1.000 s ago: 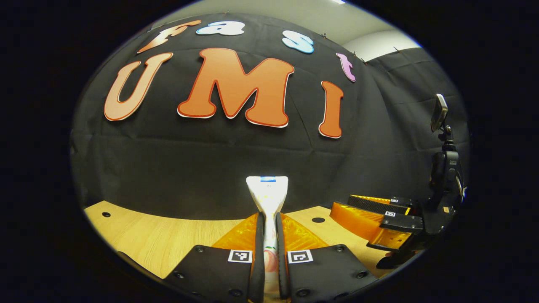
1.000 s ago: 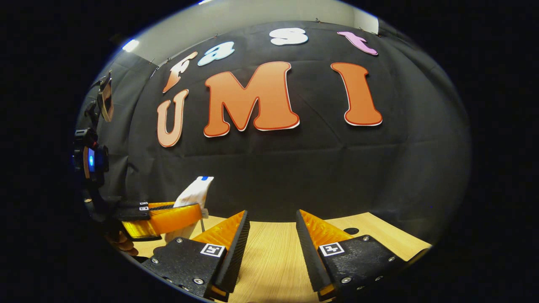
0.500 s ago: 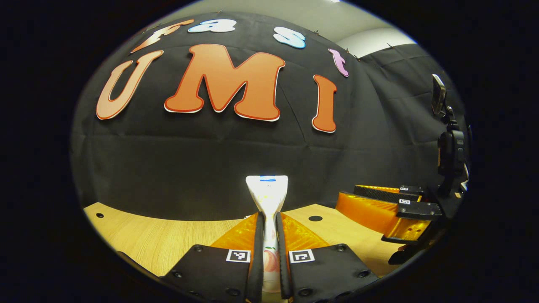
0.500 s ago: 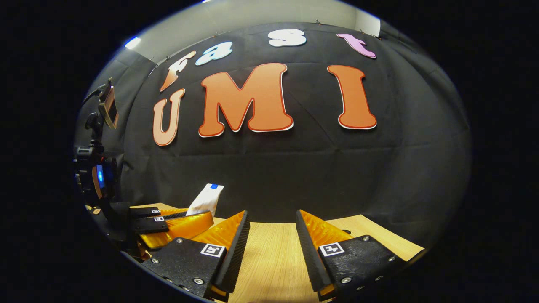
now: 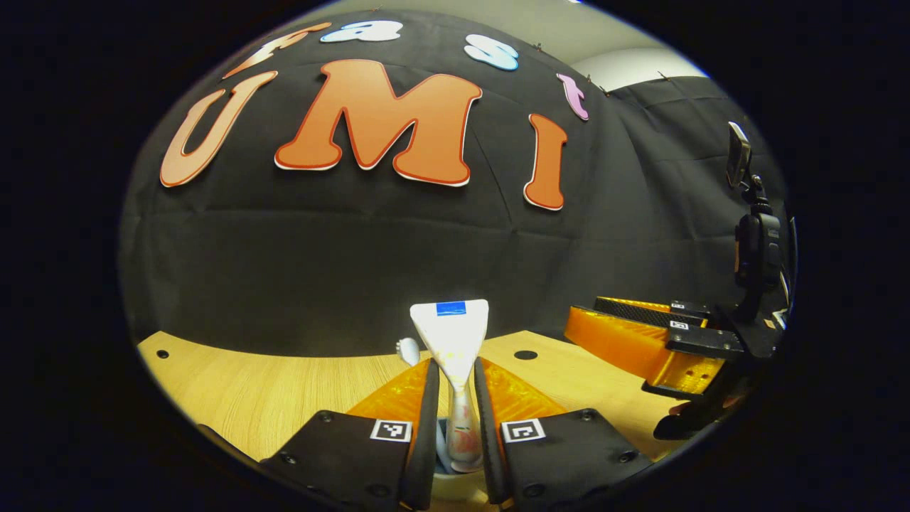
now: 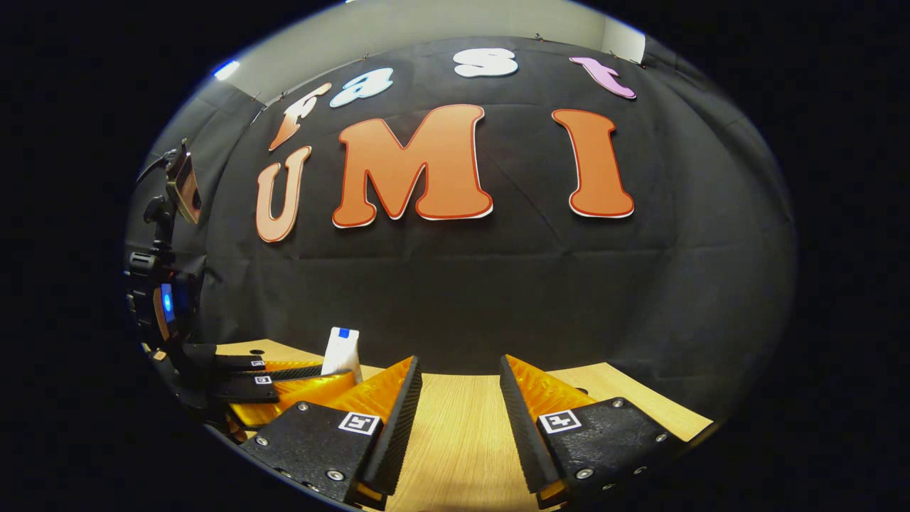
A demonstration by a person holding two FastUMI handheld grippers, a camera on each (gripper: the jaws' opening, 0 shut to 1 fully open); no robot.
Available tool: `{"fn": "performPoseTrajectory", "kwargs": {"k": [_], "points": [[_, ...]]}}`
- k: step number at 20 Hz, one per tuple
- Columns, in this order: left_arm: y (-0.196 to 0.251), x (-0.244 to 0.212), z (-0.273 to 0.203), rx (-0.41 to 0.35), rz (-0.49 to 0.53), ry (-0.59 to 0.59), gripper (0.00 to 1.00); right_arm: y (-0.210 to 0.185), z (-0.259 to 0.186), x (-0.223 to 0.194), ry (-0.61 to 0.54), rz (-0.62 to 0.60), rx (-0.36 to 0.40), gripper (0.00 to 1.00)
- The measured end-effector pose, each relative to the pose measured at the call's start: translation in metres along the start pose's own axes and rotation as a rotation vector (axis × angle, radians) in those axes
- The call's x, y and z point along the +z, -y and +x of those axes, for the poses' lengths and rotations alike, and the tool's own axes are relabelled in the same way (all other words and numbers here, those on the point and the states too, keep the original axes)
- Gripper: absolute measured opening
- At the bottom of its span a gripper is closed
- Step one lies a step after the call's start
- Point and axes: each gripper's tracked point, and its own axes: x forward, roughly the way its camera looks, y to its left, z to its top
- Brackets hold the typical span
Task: Put the toothbrush and toothpaste on the desktop into the cup, then pick up the cup and place it on the coaster on the desktop.
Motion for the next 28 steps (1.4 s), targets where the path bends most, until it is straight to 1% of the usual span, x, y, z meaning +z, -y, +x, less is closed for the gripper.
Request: {"fn": "performPoseTrajectory", "kwargs": {"k": [2,3,4,5,6,7,8,9,10,11,12,13,14,15,17,18,19,20,21,22,23,26,28], "points": [[-0.003,-0.002,-0.009,0.008,0.006,-0.03,0.38,0.001,0.0,0.0,0.0,-0.006,-0.005,0.67],[-0.006,0.004,-0.014,0.018,0.01,-0.018,0.43,0.002,-0.001,0.002,0.003,-0.007,-0.006,0.63],[-0.007,0.013,-0.019,0.016,0.003,0.0,0.49,0.001,-0.002,0.004,0.005,-0.006,-0.005,0.67],[-0.006,0.02,-0.024,0.005,-0.006,0.016,0.49,0.001,-0.003,0.007,0.008,-0.003,-0.004,0.71],[-0.006,0.026,-0.03,0.009,-0.001,0.023,0.48,0.001,-0.003,0.008,0.011,-0.001,-0.006,0.66],[-0.008,0.03,-0.037,0.014,0.01,0.021,0.5,0.001,-0.004,0.01,0.015,0.004,-0.006,0.66],[-0.009,0.032,-0.044,0.025,0.023,0.016,0.66,0.001,-0.005,0.012,0.019,0.011,-0.003,0.66],[-0.012,0.037,-0.051,0.037,0.035,0.021,0.74,-0.002,-0.005,0.013,0.02,0.019,0.002,0.66],[-0.014,0.04,-0.061,0.055,0.051,0.02,0.83,-0.004,-0.006,0.014,0.016,0.022,0.008,0.71],[-0.018,0.042,-0.07,0.072,0.07,0.018,0.86,-0.006,-0.006,0.013,0.014,0.023,0.01,0.66],[-0.02,0.042,-0.079,0.088,0.091,0.013,0.94,-0.008,-0.006,0.014,0.012,0.019,0.012,0.68],[-0.022,0.044,-0.089,0.102,0.109,0.019,0.95,-0.011,-0.006,0.013,0.008,0.011,0.015,0.67],[-0.026,0.047,-0.098,0.12,0.127,0.024,0.95,-0.014,-0.007,0.014,0.003,-0.001,0.015,0.72],[-0.03,0.05,-0.108,0.14,0.142,0.032,0.96,-0.016,-0.007,0.015,-0.013,-0.015,0.009,0.68],[-0.038,0.054,-0.127,0.185,0.151,0.046,0.97,-0.016,-0.012,0.012,-0.077,-0.057,-0.019,0.68],[-0.044,0.057,-0.136,0.204,0.142,0.05,0.99,-0.02,-0.016,0.016,-0.08,-0.08,-0.014,0.67],[-0.051,0.06,-0.143,0.224,0.129,0.049,0.96,-0.025,-0.019,0.023,-0.063,-0.096,-0.004,0.67],[-0.057,0.061,-0.151,0.239,0.114,0.047,0.96,-0.032,-0.022,0.03,-0.061,-0.104,0.015,0.68],[-0.063,0.065,-0.159,0.252,0.106,0.052,0.96,-0.039,-0.026,0.035,-0.076,-0.104,0.04,0.67],[-0.071,0.068,-0.166,0.264,0.099,0.056,0.96,-0.044,-0.028,0.036,-0.1,-0.108,0.053,0.68],[-0.077,0.071,-0.172,0.275,0.094,0.057,0.94,-0.049,-0.032,0.039,-0.125,-0.117,0.071,0.68],[-0.092,0.073,-0.189,0.309,0.089,0.057,0.95,-0.074,-0.039,0.044,-0.194,-0.099,0.131,0.68],[-0.103,0.071,-0.2,0.331,0.092,0.057,0.96,-0.092,-0.042,0.032,-0.293,-0.078,0.169,0.68]]}}
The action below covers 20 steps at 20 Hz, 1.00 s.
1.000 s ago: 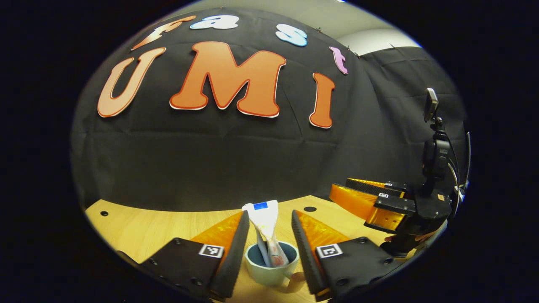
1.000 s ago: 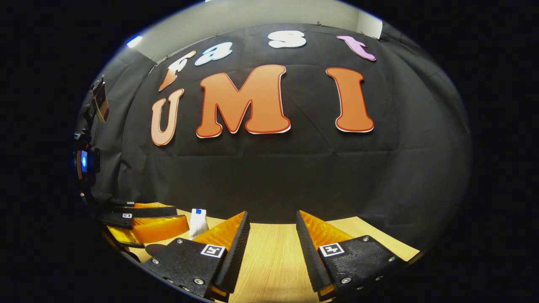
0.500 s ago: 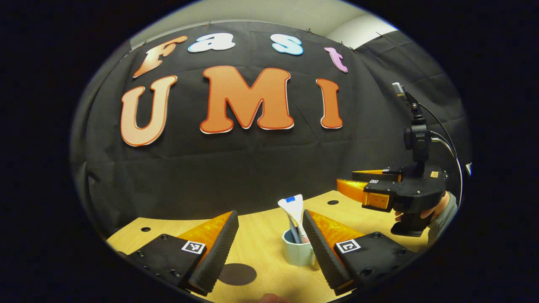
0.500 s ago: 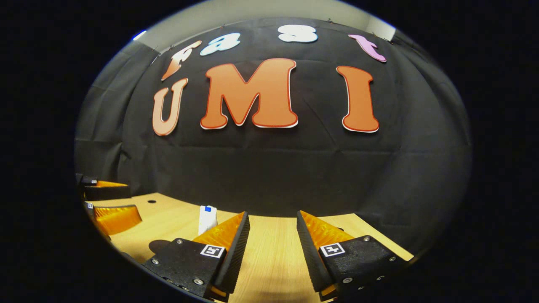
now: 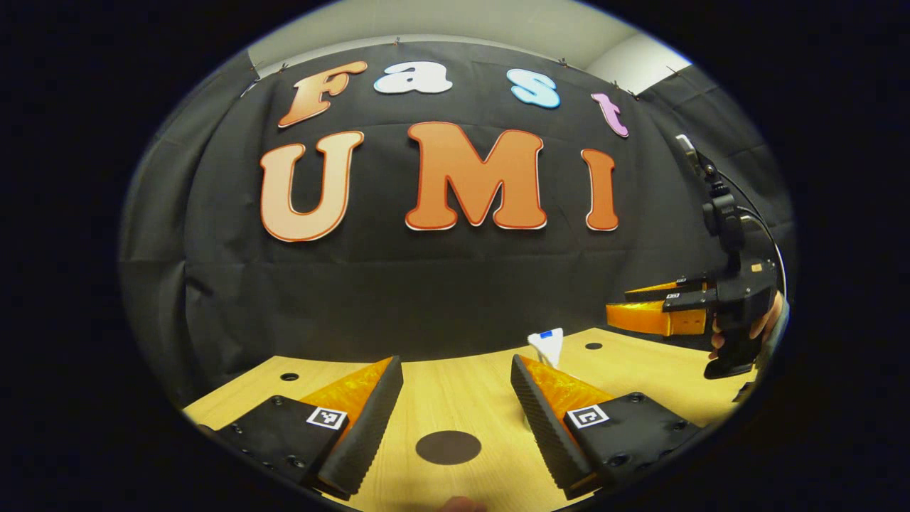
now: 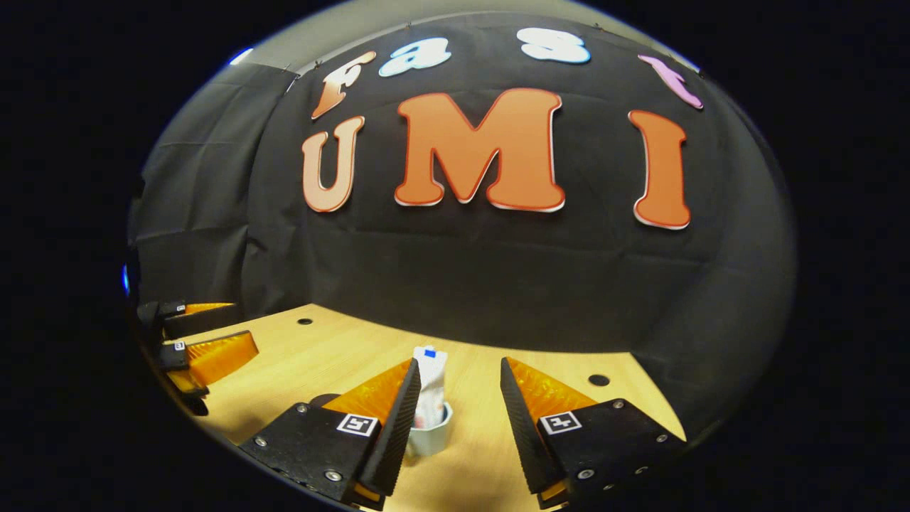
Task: Put the toothbrush and toothpaste on the desktop into the cup, then pick up the cup and place it on the coaster on the desktop.
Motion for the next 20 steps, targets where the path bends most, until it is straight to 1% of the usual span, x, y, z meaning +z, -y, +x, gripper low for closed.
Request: {"fn": "performPoseTrajectory", "kwargs": {"k": [2,6,7,10,12,13,15,16,17,18,19,20], "points": [[-0.013,-0.006,-0.006,0.019,-0.014,-0.002,0.98,-0.016,0.006,-0.015,-0.109,-0.004,0.027,0.68],[-0.039,-0.017,-0.01,0.064,-0.049,-0.003,0.99,-0.028,0.017,-0.037,-0.291,-0.013,0.012,0.68],[-0.044,-0.021,-0.011,0.07,-0.066,-0.006,0.96,-0.029,0.02,-0.042,-0.33,-0.021,0.004,0.68],[-0.057,-0.037,-0.015,0.087,-0.106,-0.029,0.97,-0.034,0.021,-0.057,-0.445,-0.036,-0.002,0.69],[-0.065,-0.043,-0.016,0.103,-0.113,-0.033,0.99,-0.037,0.02,-0.066,-0.513,-0.019,0.001,0.69],[-0.068,-0.043,-0.018,0.111,-0.112,-0.032,0.97,-0.036,0.019,-0.073,-0.547,-0.015,-0.004,0.69],[-0.074,-0.045,-0.019,0.122,-0.113,-0.026,0.97,-0.032,0.017,-0.081,-0.607,-0.019,-0.02,0.69],[-0.075,-0.048,-0.019,0.125,-0.116,-0.026,0.99,-0.032,0.018,-0.086,-0.638,-0.016,-0.024,0.69],[-0.076,-0.05,-0.02,0.126,-0.12,-0.027,0.97,-0.034,0.017,-0.091,-0.674,-0.007,-0.022,0.69],[-0.078,-0.052,-0.02,0.128,-0.126,-0.03,0.99,-0.036,0.015,-0.097,-0.715,0.001,-0.019,0.69],[-0.079,-0.053,-0.02,0.129,-0.13,-0.032,0.97,-0.041,0.013,-0.105,-0.753,0.008,-0.01,0.69],[-0.081,-0.054,-0.02,0.132,-0.134,-0.033,0.97,-0.043,0.011,-0.111,-0.784,0.012,-0.004,0.65]]}}
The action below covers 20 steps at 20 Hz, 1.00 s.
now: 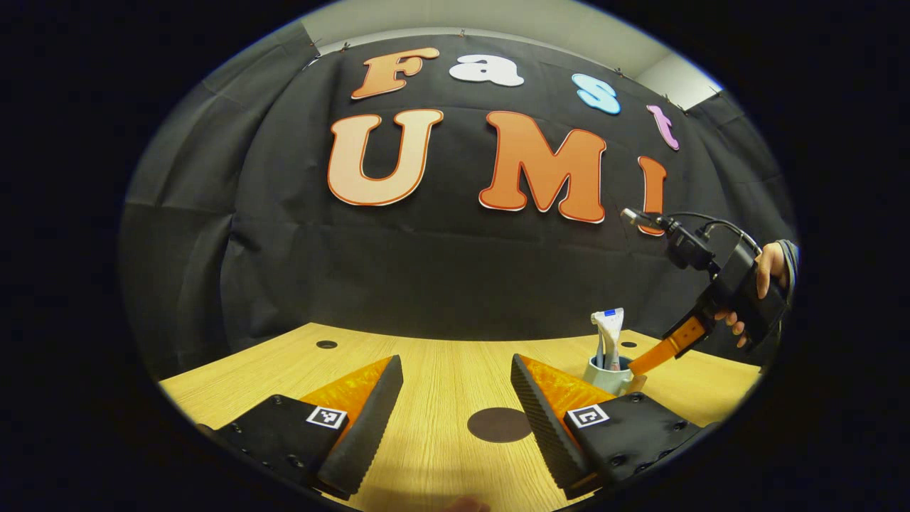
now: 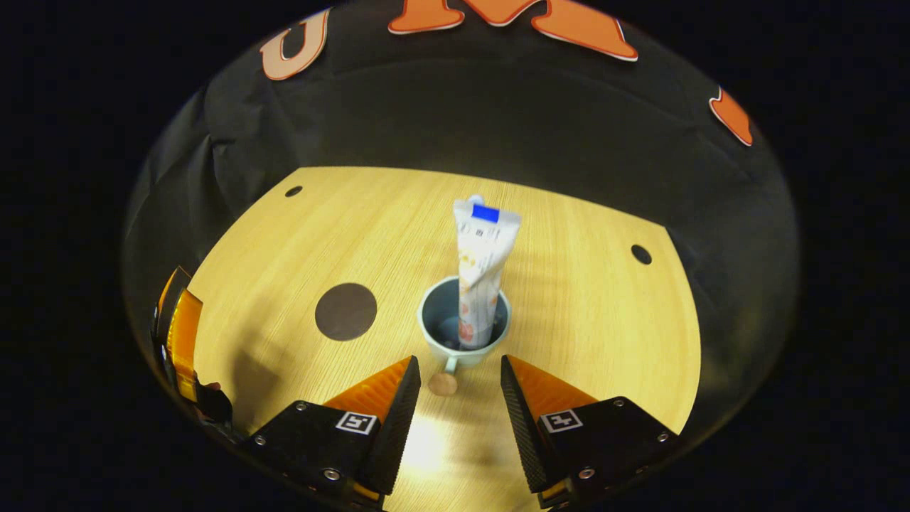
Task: Put the toothbrush and toothpaste on the desktop into the cup, then pick up the cup and place it on the coaster on the desktop.
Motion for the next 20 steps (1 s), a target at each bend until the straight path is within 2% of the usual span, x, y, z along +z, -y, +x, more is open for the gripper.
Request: {"fn": "performPoseTrajectory", "kwargs": {"k": [2,6,9,11,13,14,15,17,18,20], "points": [[-0.003,-0.004,-0.002,0.005,-0.006,-0.001,0.97,0.005,0.009,-0.004,-0.044,0.026,-0.013,0.69],[-0.01,-0.013,-0.003,0.019,-0.013,-0.016,0.97,0.006,0.024,-0.011,-0.124,0.104,-0.004,0.69],[-0.014,-0.016,-0.004,0.031,-0.016,-0.024,0.97,0.003,0.037,-0.015,-0.157,0.103,-0.013,0.67],[-0.016,-0.02,-0.004,0.04,-0.016,-0.029,0.97,0.0,0.047,-0.017,-0.174,0.109,-0.015,0.58],[-0.02,-0.022,-0.004,0.048,-0.015,-0.033,0.97,0.001,0.054,-0.023,-0.192,0.101,-0.033,0.54],[-0.019,-0.022,-0.004,0.051,-0.017,-0.035,0.97,0.002,0.054,-0.025,-0.189,0.1,-0.036,0.47],[-0.019,-0.023,-0.005,0.053,-0.02,-0.038,0.97,0.003,0.054,-0.026,-0.187,0.106,-0.034,0.49],[-0.02,-0.026,-0.004,0.055,-0.025,-0.048,0.97,0.003,0.056,-0.023,-0.173,0.125,-0.032,0.36],[-0.02,-0.028,-0.004,0.055,-0.026,-0.053,0.97,0.003,0.054,-0.022,-0.169,0.113,-0.03,0.27],[-0.02,-0.029,-0.005,0.054,-0.021,-0.062,0.95,0.004,0.054,-0.022,-0.15,0.103,-0.038,0.24]]}}
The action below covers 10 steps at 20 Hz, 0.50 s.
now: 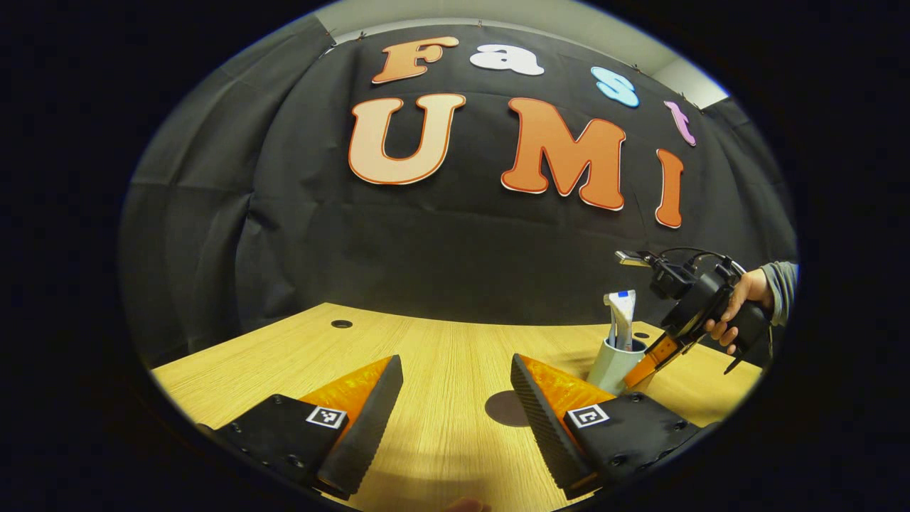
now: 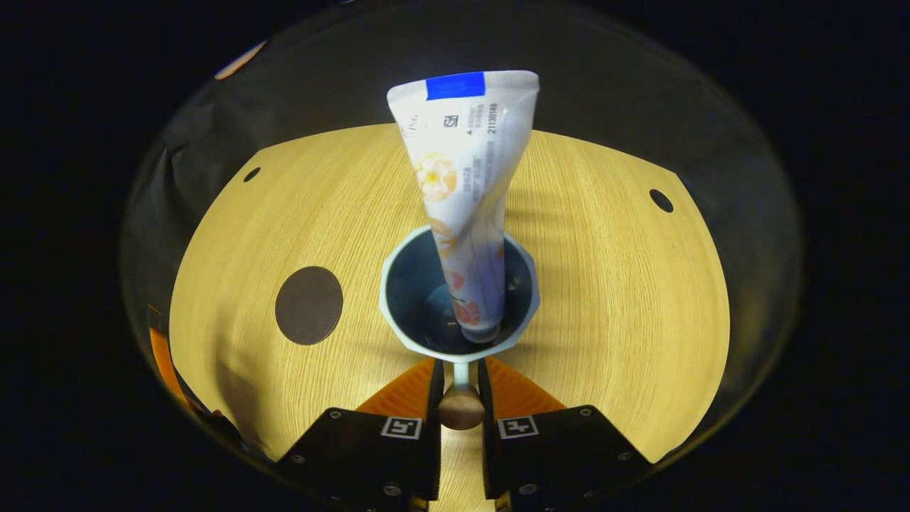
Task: Put the toothbrush and toothpaste on the desktop into the cup, then pick up the cup and place it on the coaster on the desktop.
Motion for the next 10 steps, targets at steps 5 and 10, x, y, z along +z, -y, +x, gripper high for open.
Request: {"fn": "performPoseTrajectory", "kwargs": {"k": [5,10], "points": [[0.002,-0.003,-0.002,-0.007,0.02,-0.012,0.97,-0.002,0.002,0.003,0.03,-0.014,0.031,0.2],[0.006,-0.004,-0.009,-0.001,0.039,-0.01,0.95,-0.002,-0.005,0.019,0.108,-0.045,0.062,0.19]]}}
